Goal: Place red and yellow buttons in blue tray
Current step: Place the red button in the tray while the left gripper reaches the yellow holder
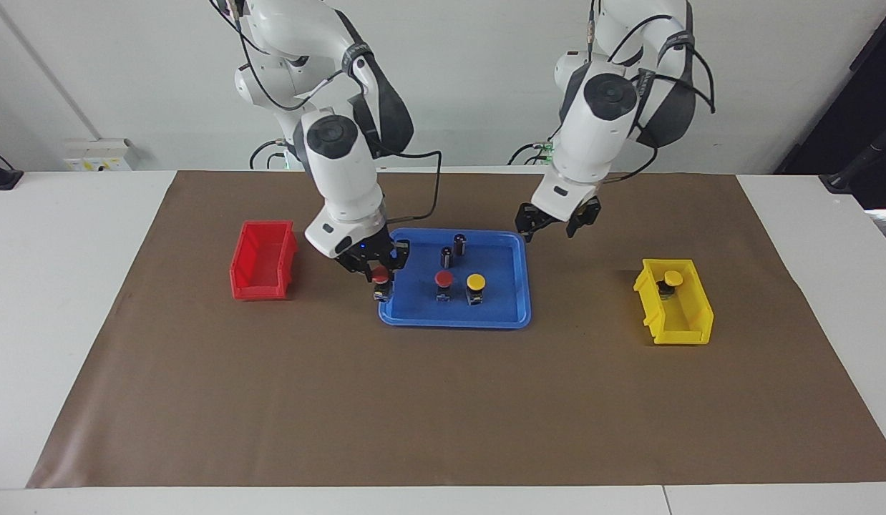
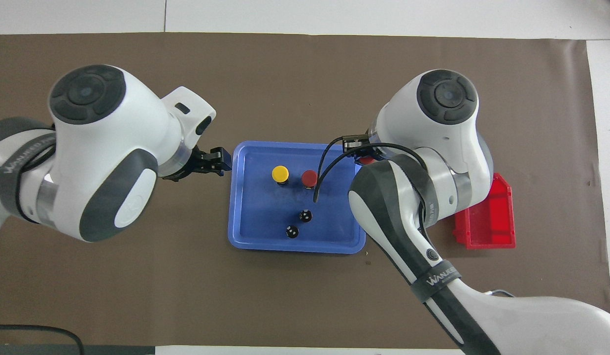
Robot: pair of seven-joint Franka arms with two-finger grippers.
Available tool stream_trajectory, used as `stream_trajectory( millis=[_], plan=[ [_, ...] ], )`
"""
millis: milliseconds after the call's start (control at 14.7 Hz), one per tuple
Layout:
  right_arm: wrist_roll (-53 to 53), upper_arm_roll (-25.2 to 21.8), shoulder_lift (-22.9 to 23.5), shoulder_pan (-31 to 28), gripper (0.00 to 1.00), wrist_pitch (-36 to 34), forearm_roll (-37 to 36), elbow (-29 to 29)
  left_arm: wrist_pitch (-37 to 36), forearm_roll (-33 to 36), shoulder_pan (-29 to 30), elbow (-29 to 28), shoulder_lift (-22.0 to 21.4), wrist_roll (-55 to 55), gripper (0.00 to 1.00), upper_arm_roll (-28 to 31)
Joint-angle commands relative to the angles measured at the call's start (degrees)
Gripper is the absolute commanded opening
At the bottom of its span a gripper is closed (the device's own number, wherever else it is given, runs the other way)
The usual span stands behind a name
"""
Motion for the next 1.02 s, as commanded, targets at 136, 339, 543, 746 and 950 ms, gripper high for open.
stream_trajectory(
  millis=[136,339,543,746,950],
  plan=[
    [-0.22,-0.16,0.77,1.67,0.24,0.17,1.35,-1.72,-8.89,0.96,13.7,2.04,-5.2,19.55,1.0,0.55],
    [-3.29,0.11,0.16,1.76,0.24,1.66,1.35,-4.62,-10.74,0.7,20.39,5.02,-5.12,26.25,1.0,0.81],
    [-4.01,0.11,0.77,2.9,0.26,4.29,1.35,-5.32,0.27,0.69,23.82,-1.96,-6.52,26.44,0.99,0.81],
    [-4.18,0.11,0.86,3.34,0.41,5.71,1.35,-6.47,14.17,0.61,24.19,-11.02,-5.39,26.35,0.96,0.81],
    [-3.92,-0.07,0.43,3.08,1.0,4.75,0.21,-5.42,18.95,0.61,25.77,-12.37,-0.74,26.79,0.82,0.73]
  ],
)
